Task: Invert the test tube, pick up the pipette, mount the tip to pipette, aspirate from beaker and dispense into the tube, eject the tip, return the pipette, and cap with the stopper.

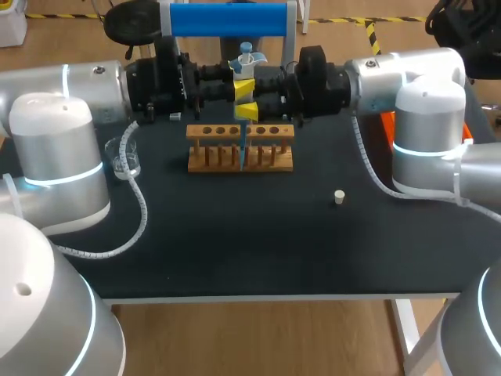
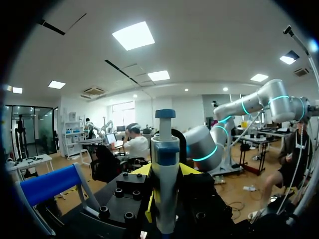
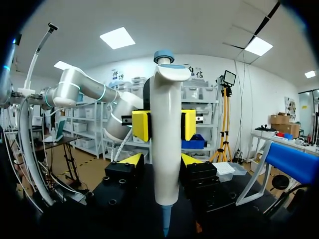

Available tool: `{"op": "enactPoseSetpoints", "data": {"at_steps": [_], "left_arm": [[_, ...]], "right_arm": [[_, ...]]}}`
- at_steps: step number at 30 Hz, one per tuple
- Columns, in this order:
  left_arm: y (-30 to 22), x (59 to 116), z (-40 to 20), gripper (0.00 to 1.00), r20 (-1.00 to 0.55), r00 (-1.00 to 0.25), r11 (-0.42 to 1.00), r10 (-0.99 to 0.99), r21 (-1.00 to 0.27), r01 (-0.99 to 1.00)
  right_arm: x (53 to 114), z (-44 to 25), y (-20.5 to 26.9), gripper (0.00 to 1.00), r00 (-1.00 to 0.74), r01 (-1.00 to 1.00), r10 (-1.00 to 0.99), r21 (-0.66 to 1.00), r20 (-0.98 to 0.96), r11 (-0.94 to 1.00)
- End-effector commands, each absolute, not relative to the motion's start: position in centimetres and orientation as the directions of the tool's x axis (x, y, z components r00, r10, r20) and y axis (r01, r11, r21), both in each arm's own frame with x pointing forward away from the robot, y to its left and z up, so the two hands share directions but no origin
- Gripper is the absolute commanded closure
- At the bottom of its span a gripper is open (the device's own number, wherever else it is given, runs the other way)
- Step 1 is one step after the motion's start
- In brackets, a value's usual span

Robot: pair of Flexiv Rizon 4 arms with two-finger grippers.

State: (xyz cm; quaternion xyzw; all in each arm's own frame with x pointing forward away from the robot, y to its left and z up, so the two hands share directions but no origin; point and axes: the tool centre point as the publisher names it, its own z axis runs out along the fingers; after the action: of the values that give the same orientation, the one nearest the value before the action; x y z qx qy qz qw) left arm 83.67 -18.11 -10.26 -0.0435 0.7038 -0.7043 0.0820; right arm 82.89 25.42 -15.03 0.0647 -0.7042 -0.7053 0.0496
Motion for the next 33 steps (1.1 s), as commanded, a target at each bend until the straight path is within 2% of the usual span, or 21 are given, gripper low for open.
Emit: {"op": "enactPoseSetpoints", "data": {"at_steps": [1, 3, 5, 6, 18, 19, 20, 33], "left_arm": [[-18.2, 83.6, -10.3, 1.00, -0.055, -0.982, 0.003, -0.180, -0.998, 0.055], [-18.2, 83.6, -10.3, 1.00, -0.055, -0.982, 0.003, -0.180, -0.998, 0.055], [-18.2, 83.6, -10.3, 1.00, -0.055, -0.982, 0.003, -0.180, -0.998, 0.055], [-18.2, 83.6, -10.3, 1.00, -0.055, -0.982, 0.003, -0.180, -0.998, 0.055], [-18.2, 83.6, -10.3, 1.00, -0.055, -0.982, 0.003, -0.180, -0.998, 0.055], [-18.2, 83.6, -10.3, 0.24, -0.055, -0.982, 0.003, -0.180, -0.998, 0.055], [-18.2, 83.6, -10.3, 0.00, -0.055, -0.982, 0.003, -0.180, -0.998, 0.055], [-18.2, 83.6, -10.3, 0.00, -0.055, -0.982, 0.003, -0.180, -0.998, 0.055]], "right_arm": [[83.0, -15.1, 25.4, 0.70, -0.986, -0.021, -0.167, 1.000, -0.022, -0.007], [83.0, -15.0, 25.4, 0.81, -0.986, -0.020, -0.168, 1.000, -0.022, -0.009], [83.0, -15.0, 25.3, 0.98, -0.985, -0.019, -0.169, 1.000, -0.021, -0.011], [82.9, -15.0, 25.3, 1.00, -0.985, -0.019, -0.169, 1.000, -0.021, -0.012], [82.9, -15.2, 25.1, 1.00, -0.985, -0.011, -0.172, 1.000, -0.014, -0.020], [82.9, -15.2, 25.1, 1.00, -0.985, -0.010, -0.172, 1.000, -0.013, -0.020], [82.9, -15.2, 25.1, 1.00, -0.985, -0.009, -0.173, 1.000, -0.013, -0.020], [82.9, -15.1, 23.5, 1.00, -0.978, -0.011, -0.206, 1.000, -0.014, -0.018]]}}
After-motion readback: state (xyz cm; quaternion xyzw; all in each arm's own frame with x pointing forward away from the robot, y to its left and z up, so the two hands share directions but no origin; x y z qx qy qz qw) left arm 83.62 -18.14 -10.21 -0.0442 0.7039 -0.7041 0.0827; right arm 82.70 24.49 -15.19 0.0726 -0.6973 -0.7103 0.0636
